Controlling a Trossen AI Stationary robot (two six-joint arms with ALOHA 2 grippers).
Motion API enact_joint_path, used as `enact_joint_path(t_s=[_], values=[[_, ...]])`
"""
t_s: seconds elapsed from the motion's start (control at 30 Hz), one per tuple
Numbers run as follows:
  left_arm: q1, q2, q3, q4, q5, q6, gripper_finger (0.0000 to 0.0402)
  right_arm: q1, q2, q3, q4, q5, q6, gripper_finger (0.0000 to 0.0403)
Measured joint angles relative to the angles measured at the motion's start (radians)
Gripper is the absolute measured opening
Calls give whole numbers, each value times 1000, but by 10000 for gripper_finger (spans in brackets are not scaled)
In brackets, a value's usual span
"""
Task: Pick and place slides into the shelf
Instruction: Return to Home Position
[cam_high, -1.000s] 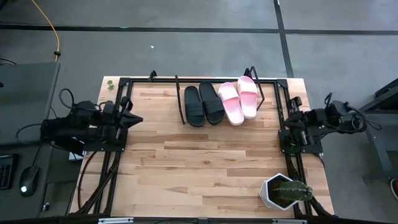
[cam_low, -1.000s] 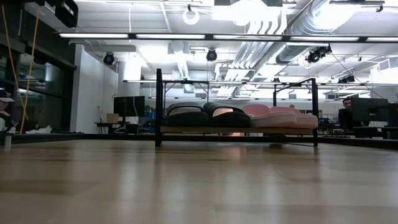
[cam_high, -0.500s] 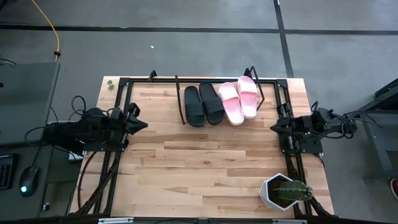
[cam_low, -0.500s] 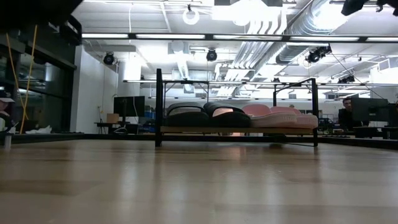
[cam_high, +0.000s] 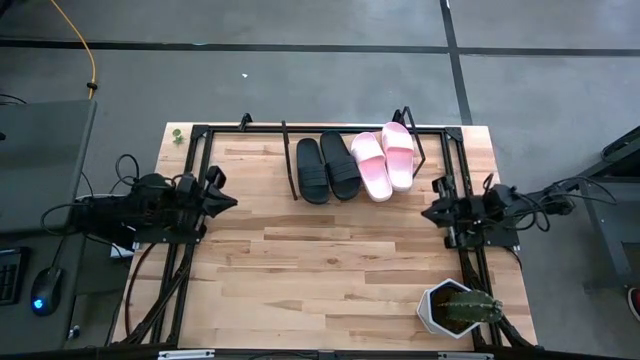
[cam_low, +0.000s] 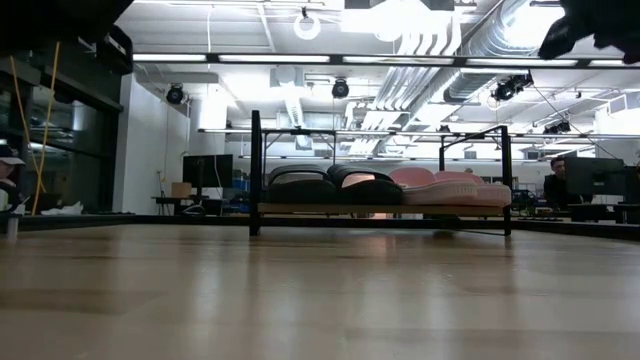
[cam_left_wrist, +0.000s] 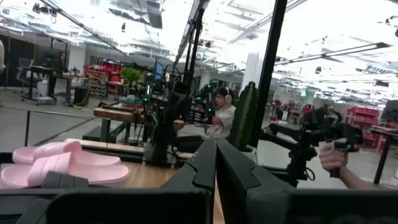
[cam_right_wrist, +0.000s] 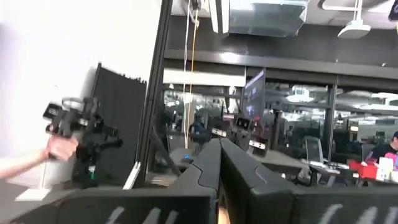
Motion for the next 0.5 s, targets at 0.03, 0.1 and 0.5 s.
enact_joint_path(t_s=[0.03,0.1,0.5], values=[[0,0,0,-2,0,0,1,0,0,-4,-8,1,-8,0],[0,0,0,-4,0,1,0,0,0,-4,-38,2,-14,0],[0,0,0,-51,0,19,0,0,0,-5,-64,-2,-8,0]])
